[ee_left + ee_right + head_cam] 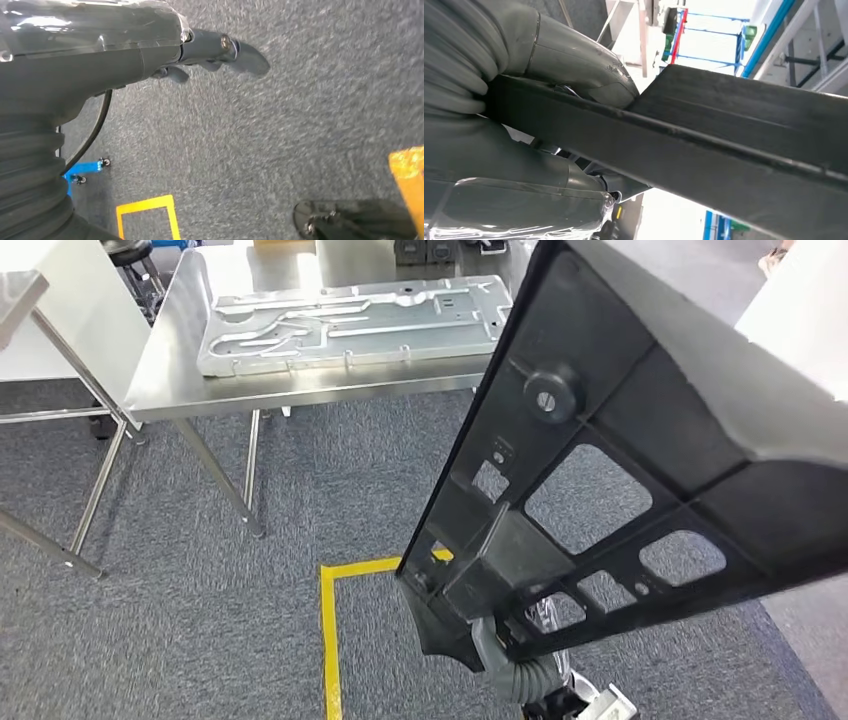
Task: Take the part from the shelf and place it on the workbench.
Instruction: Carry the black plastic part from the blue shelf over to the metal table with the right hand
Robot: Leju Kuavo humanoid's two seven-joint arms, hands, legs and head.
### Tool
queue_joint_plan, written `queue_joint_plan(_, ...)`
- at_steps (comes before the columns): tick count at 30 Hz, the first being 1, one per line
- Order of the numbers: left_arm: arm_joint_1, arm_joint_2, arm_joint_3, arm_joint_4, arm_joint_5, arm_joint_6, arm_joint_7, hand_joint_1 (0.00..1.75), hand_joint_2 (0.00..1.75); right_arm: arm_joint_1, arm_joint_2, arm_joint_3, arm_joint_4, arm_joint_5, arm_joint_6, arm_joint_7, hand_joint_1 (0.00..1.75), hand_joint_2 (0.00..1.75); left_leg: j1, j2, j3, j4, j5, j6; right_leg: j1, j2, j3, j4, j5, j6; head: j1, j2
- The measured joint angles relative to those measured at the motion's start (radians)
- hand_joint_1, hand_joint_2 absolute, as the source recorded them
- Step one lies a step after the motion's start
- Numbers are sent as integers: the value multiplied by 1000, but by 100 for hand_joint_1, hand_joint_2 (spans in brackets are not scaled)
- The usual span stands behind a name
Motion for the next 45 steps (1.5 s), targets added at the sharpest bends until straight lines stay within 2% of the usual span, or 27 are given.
queue_joint_plan(2, -3, 0, 0, 0, 1, 0, 0, 0, 175, 2, 0, 0, -1, 0, 3, 0, 175, 175, 2, 0, 19, -6, -8, 5, -5, -5, -68, 107, -30, 10, 0, 0)
queue_joint_plan(3, -3, 0, 0, 0, 2, 0, 0, 0, 175, 3, 0, 0, -1, 0, 4, 0, 175, 175, 2, -1, 25, -6, -15, 6, -9, -6, -110, 161, -57, 15, 0, 0)
queue_joint_plan(5, -1, 0, 0, 0, 4, 0, 0, 0, 175, 5, 0, 0, 0, 0, 6, 0, 175, 175, 4, -1, 44, -6, -33, 2, -15, -8, -171, 205, -98, 23, 0, 0)
queue_joint_plan(7, 2, 0, 1, 0, 6, 0, 0, 0, 175, 6, 0, 0, 0, 0, 7, 0, 175, 175, 7, -2, 60, -6, -46, -3, -20, -10, -186, 184, -98, 26, 0, 0)
queue_joint_plan(10, 2, 0, 1, 0, 6, 0, 1, 0, 175, 6, 0, 0, 0, 0, 7, 0, 175, 175, 8, -3, 66, -6, -51, -5, -21, -11, -183, 164, -86, 26, 0, 0)
queue_joint_plan(12, 3, -1, 1, 0, 6, 0, 1, 0, 175, 6, 0, 0, 0, 0, 7, 0, 175, 175, 9, -3, 75, -6, -57, -7, -23, -12, -174, 125, -58, 26, 0, 0)
queue_joint_plan(13, 2, -1, 1, 0, 6, 0, 0, 0, 175, 6, 0, 0, 0, 0, 8, -1, 175, 175, 10, -3, 87, -9, -69, -14, -22, -16, -161, 75, -14, 21, 0, 0)
queue_joint_plan(15, 1, -1, 1, -1, 5, 0, 0, 0, 175, 10, 0, 0, 1, 0, 8, -3, 175, 175, 9, -3, 116, -10, -86, -34, -21, -21, -136, -14, 65, 7, 0, 0)
queue_joint_plan(16, 0, -1, 1, -1, 4, 0, 0, 0, 175, 12, 0, 0, 2, 0, 8, -4, 175, 175, 9, -2, 128, -9, -92, -45, -20, -22, -122, -43, 91, -4, 0, 0)
queue_joint_plan(17, 0, -1, 1, -1, 3, -1, 0, 0, 175, 14, 0, 0, 1, 0, 8, -5, 175, 175, 10, -2, 132, 3, -92, -49, -21, -19, -112, -48, 90, -12, 0, 0)
queue_joint_plan(19, -2, 0, 1, -1, 2, -2, 1, 0, 175, 17, 1, 0, 0, 0, 8, -8, 175, 175, 11, -1, 101, 73, -110, -55, -21, -17, -88, -51, 79, -26, -1, 0)
queue_joint_plan(22, -2, -1, 1, -1, 0, -2, 1, 0, 175, 23, 2, 1, -1, 0, 8, -13, 175, 175, 10, -1, -18, 250, -186, -58, -14, -16, -65, -52, 56, -37, 0, 0)
queue_joint_plan(23, 0, -1, 1, -1, -1, -2, 1, 0, 175, 25, 2, 1, -1, 0, 7, -13, 175, 175, 10, -1, -48, 276, -200, -56, -10, -14, -56, -53, 47, -39, 0, 0)
queue_joint_plan(24, 3, 0, 1, -1, -1, -2, 0, 0, 175, 27, 2, 1, -1, 0, 7, -13, 175, 175, 8, -1, -64, 268, -193, -50, -6, -12, -44, -53, 38, -40, 0, 0)
queue_joint_plan(25, 5, 0, 1, -1, -2, -2, 0, 0, 175, 28, 2, 1, -1, 0, 6, -14, 175, 175, 5, -1, -64, 229, -165, -42, -2, -10, -31, -53, 28, -41, 0, 0)
queue_joint_plan(27, 9, 2, 1, -1, -3, -2, -2, 0, 175, 29, 2, 1, -1, 1, 6, -15, 175, 175, -7, -3, -46, 112, -66, -16, 5, -10, -5, -53, 9, -40, 0, 0)
queue_joint_plan(29, 11, 5, 1, -1, -3, -1, -4, 0, 175, 30, 2, 2, -1, 2, 6, -16, 175, 175, -21, -8, -31, 43, -15, 0, 5, -7, 10, -57, -8, -32, 0, 0)
queue_joint_plan(33, 10, 5, 1, -2, -3, 0, -7, 0, 175, 31, 2, 2, -2, 4, 4, -17, 175, 175, -20, -11, 22, -3, -9, 10, 0, -5, 24, -9, -1, -11, 0, 0)
queue_joint_plan(35, 5, 5, 1, -3, -4, 0, -9, 0, 175, 25, 2, 2, -4, 5, 1, -17, 175, 175, -15, -10, 48, -17, -14, 14, -4, -7, -22, 70, -21, -1, 0, 0)
queue_joint_plan(37, 2, 5, 1, -3, -6, 0, -11, 0, 175, 23, 2, 2, -4, 7, -6, -17, 175, 175, -12, -11, 61, -20, -27, 15, -11, -8, -108, 172, -69, 11, 0, 0)
queue_joint_plan(38, 2, 5, 1, -3, -7, -1, -11, 0, 175, 23, 2, 2, -4, 8, -10, -17, 175, 175, -10, -12, 69, -20, -36, 12, -14, -9, -144, 201, -88, 17, 0, 0)
queue_joint_plan(39, 4, 4, 1, -3, -8, -3, -11, 0, 175, 23, 2, 2, -4, 9, -13, -16, 175, 175, -7, -13, 80, -20, -46, 8, -18, -9, -168, 202, -91, 22, 0, 0)
queue_joint_plan(40, 6, 3, 1, -3, -9, -5, -10, 0, 175, 23, 2, 2, -4, 10, -15, -15, 175, 175, -2, -14, 94, -20, -57, 4, -22, -10, -175, 172, -70, 26, 0, 0)
queue_joint_plan(41, 8, 2, 1, -3, -10, -6, -10, 0, 175, 23, 2, 2, -4, 11, -17, -14, 175, 175, 2, -15, 107, -20, -69, -2, -25, -11, -171, 118, -24, 30, 0, 0)
queue_joint_plan(42, 9, 1, 0, -3, -11, -7, -9, 0, 175, 23, 2, 2, -4, 11, -18, -13, 175, 175, 5, -15, 121, -18, -82, -8, -28, -13, -165, 56, 38, 32, 0, 0)
queue_joint_plan(44, 7, 0, 0, -3, -14, -8, -8, 0, 175, 24, 2, 2, -5, 13, -21, -10, 175, 175, 7, -16, 136, -21, -105, -23, -27, -18, -157, -22, 111, 25, 0, 0)
queue_joint_plan(45, 6, 0, 0, -3, -15, -8, -8, 0, 175, 24, 2, 2, -6, 14, -23, -9, 175, 175, 7, -16, 143, -20, -109, -31, -26, -18, -156, -35, 121, 16, 0, 0)
